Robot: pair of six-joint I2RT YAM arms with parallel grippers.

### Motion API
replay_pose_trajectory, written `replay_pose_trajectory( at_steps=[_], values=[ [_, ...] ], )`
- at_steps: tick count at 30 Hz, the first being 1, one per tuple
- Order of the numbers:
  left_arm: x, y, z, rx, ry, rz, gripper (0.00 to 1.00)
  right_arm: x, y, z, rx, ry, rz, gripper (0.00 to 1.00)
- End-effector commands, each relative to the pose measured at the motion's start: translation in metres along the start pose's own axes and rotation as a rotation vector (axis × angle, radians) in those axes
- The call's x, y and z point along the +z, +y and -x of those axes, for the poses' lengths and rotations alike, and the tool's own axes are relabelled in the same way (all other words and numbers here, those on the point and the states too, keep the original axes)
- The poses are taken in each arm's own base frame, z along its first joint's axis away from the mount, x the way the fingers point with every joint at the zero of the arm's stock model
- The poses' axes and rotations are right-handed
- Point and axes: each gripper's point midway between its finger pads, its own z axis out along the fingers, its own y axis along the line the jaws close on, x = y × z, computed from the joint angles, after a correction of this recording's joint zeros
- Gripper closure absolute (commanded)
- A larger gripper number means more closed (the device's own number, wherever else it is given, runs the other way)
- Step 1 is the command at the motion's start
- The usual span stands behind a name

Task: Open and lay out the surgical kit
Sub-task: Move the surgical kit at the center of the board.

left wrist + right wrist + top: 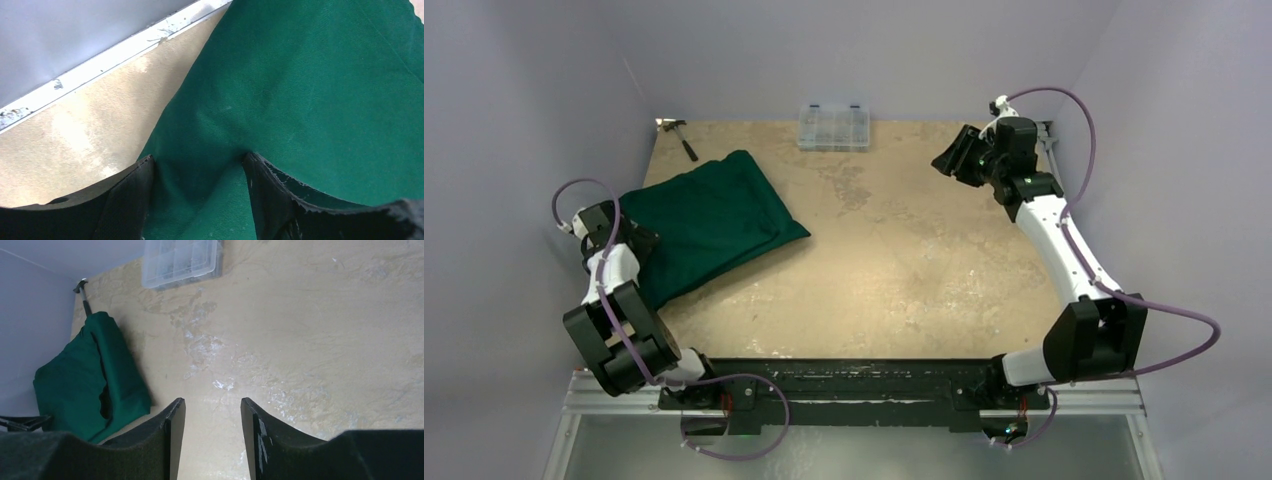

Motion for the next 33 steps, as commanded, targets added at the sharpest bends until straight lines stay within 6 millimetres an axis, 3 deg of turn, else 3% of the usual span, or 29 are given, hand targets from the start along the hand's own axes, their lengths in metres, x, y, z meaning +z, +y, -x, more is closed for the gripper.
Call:
replay_pose_trajectory(
  at_steps=[1, 4, 6, 10, 13, 17, 19, 23, 28, 33],
  values=[
    [-0.007, -0.036, -0.024, -0.019, 0.069, -0.178, 0.36, 0.012, 0.012, -0.008, -0.020, 0.024, 0.097, 0.55],
    [-0.015, -0.044, -0.042, -0.026, 0.100, -0.210, 0.38, 0.028, 0.027, -0.031, -0.032, 0.087, 0.161, 0.59],
    [-0.023, -0.051, -0.054, -0.026, 0.113, -0.233, 0.39, 0.039, 0.048, -0.048, -0.086, 0.120, 0.215, 0.57],
    [-0.035, -0.054, -0.072, 0.012, 0.117, -0.212, 0.38, 0.064, 0.097, -0.087, -0.142, 0.197, 0.366, 0.34],
    [-0.038, -0.037, -0.071, 0.011, 0.099, -0.123, 0.37, 0.090, 0.125, -0.111, -0.177, 0.216, 0.403, 0.21],
    [-0.042, -0.029, -0.071, 0.054, 0.107, -0.092, 0.31, 0.127, 0.157, -0.128, -0.265, 0.167, 0.438, 0.16],
    [-0.044, -0.027, -0.072, 0.069, 0.113, -0.082, 0.28, 0.146, 0.168, -0.126, -0.299, 0.113, 0.421, 0.15],
    [-0.048, -0.026, -0.074, 0.080, 0.131, -0.087, 0.25, 0.180, 0.181, -0.129, -0.309, 0.034, 0.392, 0.20],
    [-0.053, -0.027, -0.072, 0.098, 0.133, -0.086, 0.22, 0.214, 0.195, -0.160, -0.349, 0.027, 0.386, 0.27],
    [-0.056, -0.032, -0.069, 0.102, 0.134, -0.113, 0.20, 0.235, 0.203, -0.195, -0.393, 0.108, 0.403, 0.50]
  ],
)
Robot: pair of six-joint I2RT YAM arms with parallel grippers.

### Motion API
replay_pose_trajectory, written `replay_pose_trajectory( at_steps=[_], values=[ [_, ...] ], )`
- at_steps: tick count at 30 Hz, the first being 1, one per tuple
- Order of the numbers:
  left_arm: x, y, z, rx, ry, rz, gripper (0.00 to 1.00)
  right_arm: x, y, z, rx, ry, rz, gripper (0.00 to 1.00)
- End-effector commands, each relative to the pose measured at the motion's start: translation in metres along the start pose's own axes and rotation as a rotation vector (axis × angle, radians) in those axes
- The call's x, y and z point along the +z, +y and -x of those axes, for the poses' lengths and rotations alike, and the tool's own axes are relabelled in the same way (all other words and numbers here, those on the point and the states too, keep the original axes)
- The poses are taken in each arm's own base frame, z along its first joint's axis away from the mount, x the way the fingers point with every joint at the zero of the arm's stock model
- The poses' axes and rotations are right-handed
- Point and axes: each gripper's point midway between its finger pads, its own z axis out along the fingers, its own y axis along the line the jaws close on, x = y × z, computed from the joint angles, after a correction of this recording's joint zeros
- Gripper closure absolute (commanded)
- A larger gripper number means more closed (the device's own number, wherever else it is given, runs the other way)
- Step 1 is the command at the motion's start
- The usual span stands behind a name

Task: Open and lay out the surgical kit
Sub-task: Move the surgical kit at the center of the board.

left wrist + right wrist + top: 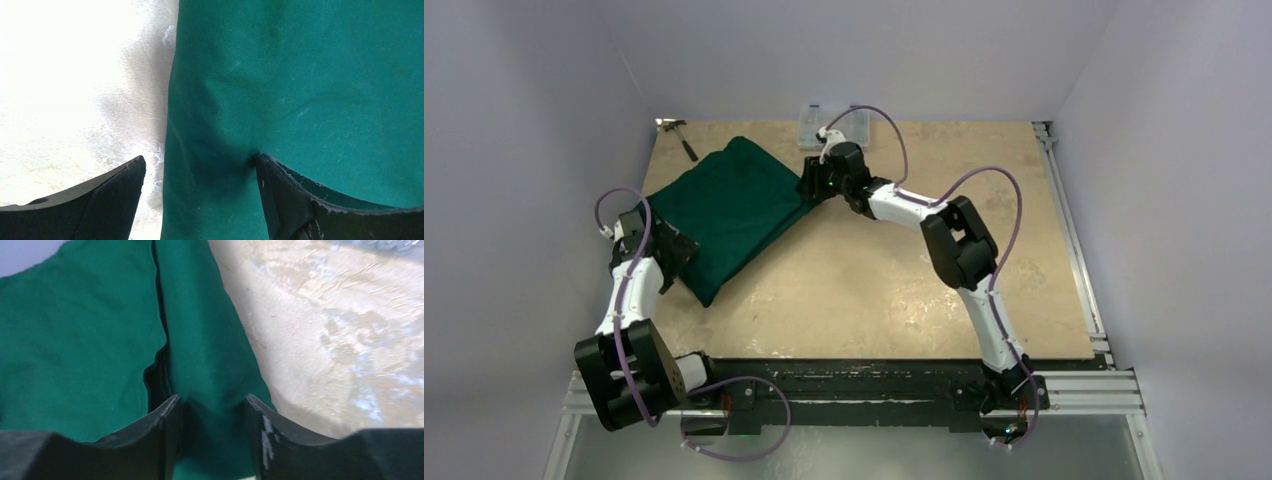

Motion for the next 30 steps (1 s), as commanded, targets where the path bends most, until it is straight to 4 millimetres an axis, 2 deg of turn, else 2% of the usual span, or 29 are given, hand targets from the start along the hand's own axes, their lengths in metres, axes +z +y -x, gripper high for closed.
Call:
replay_pose_trajectory(
  at_steps=[1, 3, 5, 9, 12, 15, 16, 19, 24, 27, 30],
  values=[
    [-0.012, -0.011, 0.012, 0.029, -0.021, -0.040, 0.21, 0.018, 0.019, 0.006, -0.067, -0.010, 0.017, 0.58],
    [-0.013, -0.016, 0.011, 0.046, -0.014, -0.072, 0.23, 0.020, 0.015, -0.003, -0.069, 0.017, 0.001, 0.75],
    [-0.016, -0.025, 0.013, 0.065, -0.014, -0.119, 0.25, 0.013, 0.009, -0.008, -0.070, 0.015, -0.033, 0.86],
    [-0.021, -0.042, 0.011, 0.090, -0.002, -0.218, 0.28, -0.018, 0.002, -0.017, -0.028, 0.043, -0.090, 0.97],
    [-0.024, -0.061, 0.004, 0.096, 0.041, -0.327, 0.29, -0.044, -0.006, -0.024, 0.011, 0.065, -0.154, 0.99],
    [-0.025, -0.077, -0.007, 0.090, 0.091, -0.439, 0.30, -0.073, -0.027, -0.032, 0.050, 0.065, -0.286, 1.00],
    [-0.025, -0.082, -0.011, 0.087, 0.109, -0.468, 0.31, -0.086, -0.034, -0.045, 0.089, 0.104, -0.337, 1.00],
    [-0.027, -0.097, -0.020, 0.090, 0.152, -0.558, 0.32, -0.130, -0.061, -0.067, 0.134, 0.144, -0.501, 1.00],
    [-0.024, -0.125, -0.039, 0.164, 0.255, -0.679, 0.36, -0.191, -0.082, -0.097, 0.239, 0.170, -0.627, 1.00],
    [-0.020, -0.143, -0.052, 0.217, 0.312, -0.716, 0.39, -0.215, -0.088, -0.108, 0.328, 0.169, -0.656, 1.00],
    [-0.019, -0.165, -0.067, 0.239, 0.351, -0.748, 0.42, -0.231, -0.090, -0.106, 0.372, 0.144, -0.668, 1.00]
  ],
)
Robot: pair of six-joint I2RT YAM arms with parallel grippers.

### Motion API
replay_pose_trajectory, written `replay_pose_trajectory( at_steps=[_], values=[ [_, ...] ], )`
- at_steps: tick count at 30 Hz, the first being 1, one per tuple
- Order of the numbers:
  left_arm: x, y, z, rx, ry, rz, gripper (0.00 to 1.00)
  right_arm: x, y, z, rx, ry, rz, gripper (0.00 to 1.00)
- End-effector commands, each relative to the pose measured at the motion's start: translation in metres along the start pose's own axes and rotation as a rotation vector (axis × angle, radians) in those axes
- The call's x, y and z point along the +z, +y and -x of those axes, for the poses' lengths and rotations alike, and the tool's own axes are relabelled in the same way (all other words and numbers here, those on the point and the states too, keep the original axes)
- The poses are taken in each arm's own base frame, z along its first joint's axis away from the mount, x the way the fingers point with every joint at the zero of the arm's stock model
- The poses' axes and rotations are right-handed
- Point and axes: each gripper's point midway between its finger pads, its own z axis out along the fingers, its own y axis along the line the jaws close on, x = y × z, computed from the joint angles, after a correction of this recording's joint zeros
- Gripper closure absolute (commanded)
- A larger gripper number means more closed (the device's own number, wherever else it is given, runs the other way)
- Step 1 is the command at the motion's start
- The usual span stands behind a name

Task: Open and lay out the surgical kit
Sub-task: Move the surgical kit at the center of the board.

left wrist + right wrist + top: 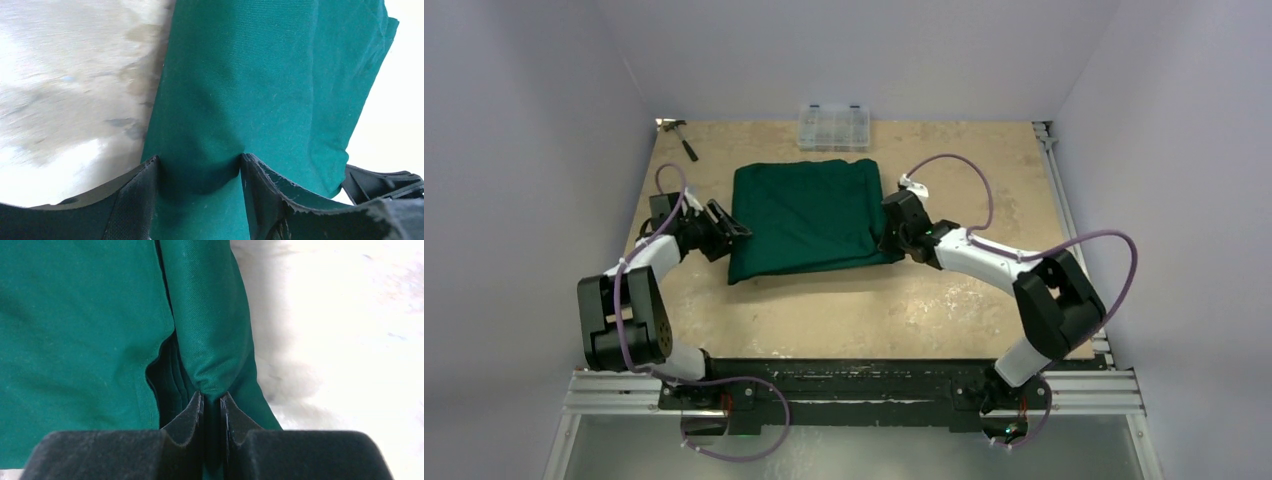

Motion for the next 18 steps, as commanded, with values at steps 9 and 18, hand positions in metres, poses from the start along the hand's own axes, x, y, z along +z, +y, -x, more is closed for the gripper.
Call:
replay_pose_trajectory(
  at_steps=[9, 18],
  values=[
    [0.059, -0.098, -0.023, 0.118, 0.101, -0.237, 0.45, -0.025, -0.057, 0.003, 0.122, -0.018, -0.067, 1.00],
    [0.084, -0.104, -0.030, 0.139, 0.142, -0.179, 0.47, -0.019, -0.043, 0.046, -0.001, -0.081, 0.059, 1.00]
  ],
)
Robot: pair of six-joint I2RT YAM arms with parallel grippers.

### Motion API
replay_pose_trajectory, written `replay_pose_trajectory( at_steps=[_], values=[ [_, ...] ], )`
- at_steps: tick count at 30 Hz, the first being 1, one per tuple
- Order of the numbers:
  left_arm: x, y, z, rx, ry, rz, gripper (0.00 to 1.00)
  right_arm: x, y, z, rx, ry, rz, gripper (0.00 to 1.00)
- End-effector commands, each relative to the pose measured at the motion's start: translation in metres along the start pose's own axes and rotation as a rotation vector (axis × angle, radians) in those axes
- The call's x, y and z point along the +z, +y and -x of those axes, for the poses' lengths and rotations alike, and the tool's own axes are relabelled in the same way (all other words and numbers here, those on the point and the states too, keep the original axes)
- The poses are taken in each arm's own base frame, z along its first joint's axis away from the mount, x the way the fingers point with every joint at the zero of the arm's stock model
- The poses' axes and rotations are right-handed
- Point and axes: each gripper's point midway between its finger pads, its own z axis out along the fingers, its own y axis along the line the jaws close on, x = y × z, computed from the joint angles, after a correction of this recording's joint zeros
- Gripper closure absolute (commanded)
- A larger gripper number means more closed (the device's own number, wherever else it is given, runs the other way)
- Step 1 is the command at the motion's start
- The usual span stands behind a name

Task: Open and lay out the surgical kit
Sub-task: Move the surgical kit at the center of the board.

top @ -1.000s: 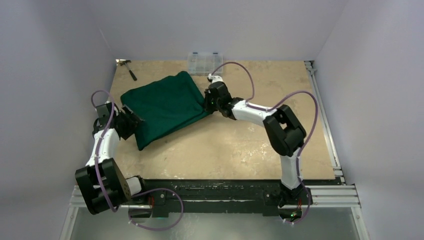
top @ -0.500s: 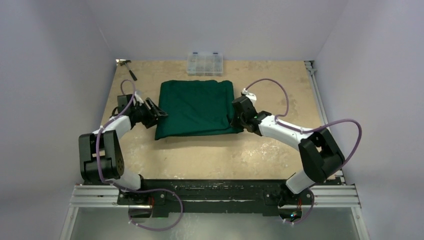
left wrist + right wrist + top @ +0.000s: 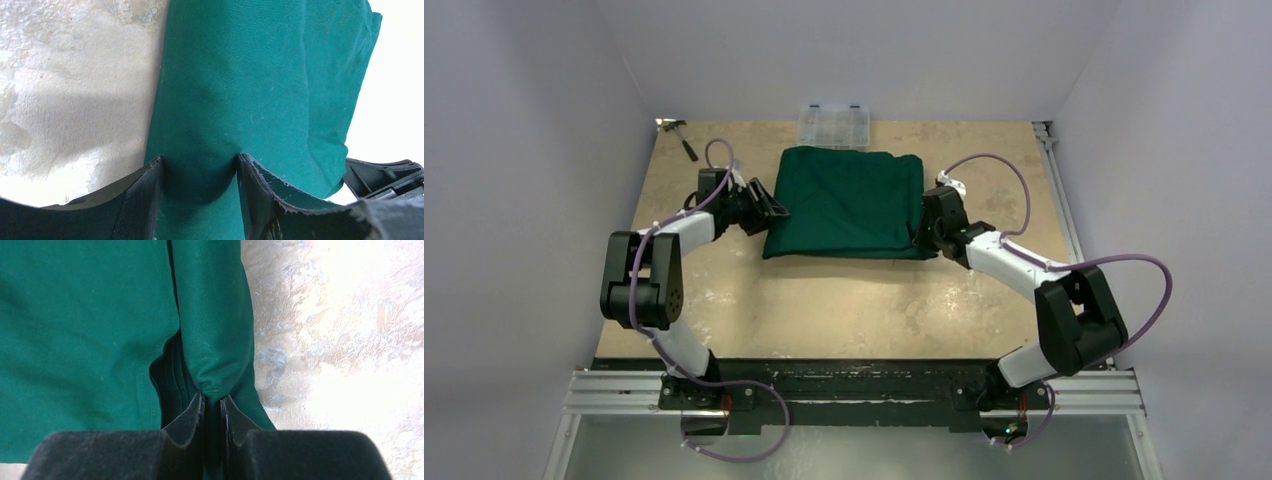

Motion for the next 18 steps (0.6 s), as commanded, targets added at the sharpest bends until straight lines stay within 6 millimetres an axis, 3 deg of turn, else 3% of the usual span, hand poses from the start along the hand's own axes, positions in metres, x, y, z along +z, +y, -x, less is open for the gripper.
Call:
replay_pose_trajectory(
  at_steps=[1, 7, 12, 18],
  values=[
    [0.011, -0.018, -0.005, -0.007, 0.040, -0.041, 0.47, -0.003, 0.037, 0.020, -0.061, -0.045, 0.144, 1.00],
    [0.011, -0.023, -0.016, -0.009, 0.057, -0.043, 0.49, -0.001, 0.019, 0.014, -0.070, -0.033, 0.093, 1.00],
    [0.005, -0.021, -0.033, -0.040, 0.070, -0.043, 0.51, 0.006, 0.010, 0.025, -0.134, -0.029, 0.093, 0.99],
    [0.009, -0.020, -0.023, 0.008, 0.060, -0.019, 0.52, 0.007, 0.015, 0.033, -0.133, 0.023, 0.111, 0.97]
  ],
)
